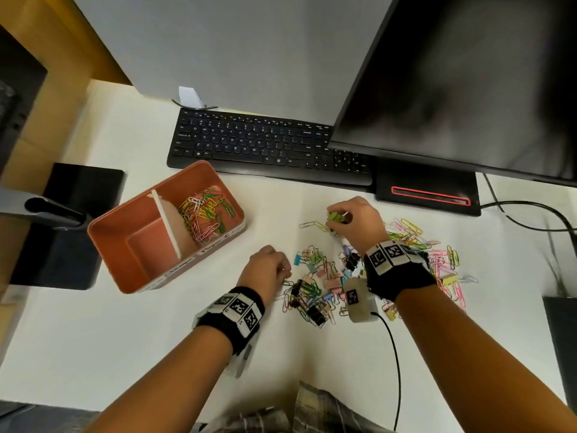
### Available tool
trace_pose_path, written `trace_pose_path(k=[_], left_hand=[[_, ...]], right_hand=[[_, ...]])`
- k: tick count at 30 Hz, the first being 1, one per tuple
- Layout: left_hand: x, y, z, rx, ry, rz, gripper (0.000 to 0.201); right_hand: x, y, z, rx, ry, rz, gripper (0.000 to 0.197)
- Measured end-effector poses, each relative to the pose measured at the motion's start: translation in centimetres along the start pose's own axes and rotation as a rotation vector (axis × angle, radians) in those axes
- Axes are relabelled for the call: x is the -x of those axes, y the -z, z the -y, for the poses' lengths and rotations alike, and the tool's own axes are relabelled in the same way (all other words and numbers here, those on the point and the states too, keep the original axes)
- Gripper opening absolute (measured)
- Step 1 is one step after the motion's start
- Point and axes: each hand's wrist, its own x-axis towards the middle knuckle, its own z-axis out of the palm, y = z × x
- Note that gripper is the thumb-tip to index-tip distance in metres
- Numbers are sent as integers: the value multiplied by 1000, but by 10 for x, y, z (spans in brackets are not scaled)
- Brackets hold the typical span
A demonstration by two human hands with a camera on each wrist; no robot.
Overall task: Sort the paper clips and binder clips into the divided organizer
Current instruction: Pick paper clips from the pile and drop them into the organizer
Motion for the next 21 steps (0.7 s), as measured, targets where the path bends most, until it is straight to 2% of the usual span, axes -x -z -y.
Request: trace_pose_path(k=[3,6,8,10,12,15,18,20,21], left_hand=[[0,1,2,-29,-42,-4,8],[1,1,3,-63,-70,-15,10],[1,2,3,-51,-66,-24,8],[0,4,1,-12,-48,-33,5],[0,8,1,57,-28,-26,6],[5,17,4,183,-2,-34,7],[16,25,11,181,-11,-67,21],[23,25,12,155,-30,-55,12],[25,24,12,138,-43,-44,15]], right_hand=[[-3,11,-10,5,-8,-38,23],[-7,12,-11,122,-16,23,24],[-8,9,-3,237,60,-35,25],[-10,2,12,292,198,-63,26],[-14,-9,27,390,275,49,29],[-21,-26,34,561,255,177,25],[-22,-33,29,529,209,185,22],[-20,-33,25,448,203,204,24],[-18,-31,22,356,202,194,24]])
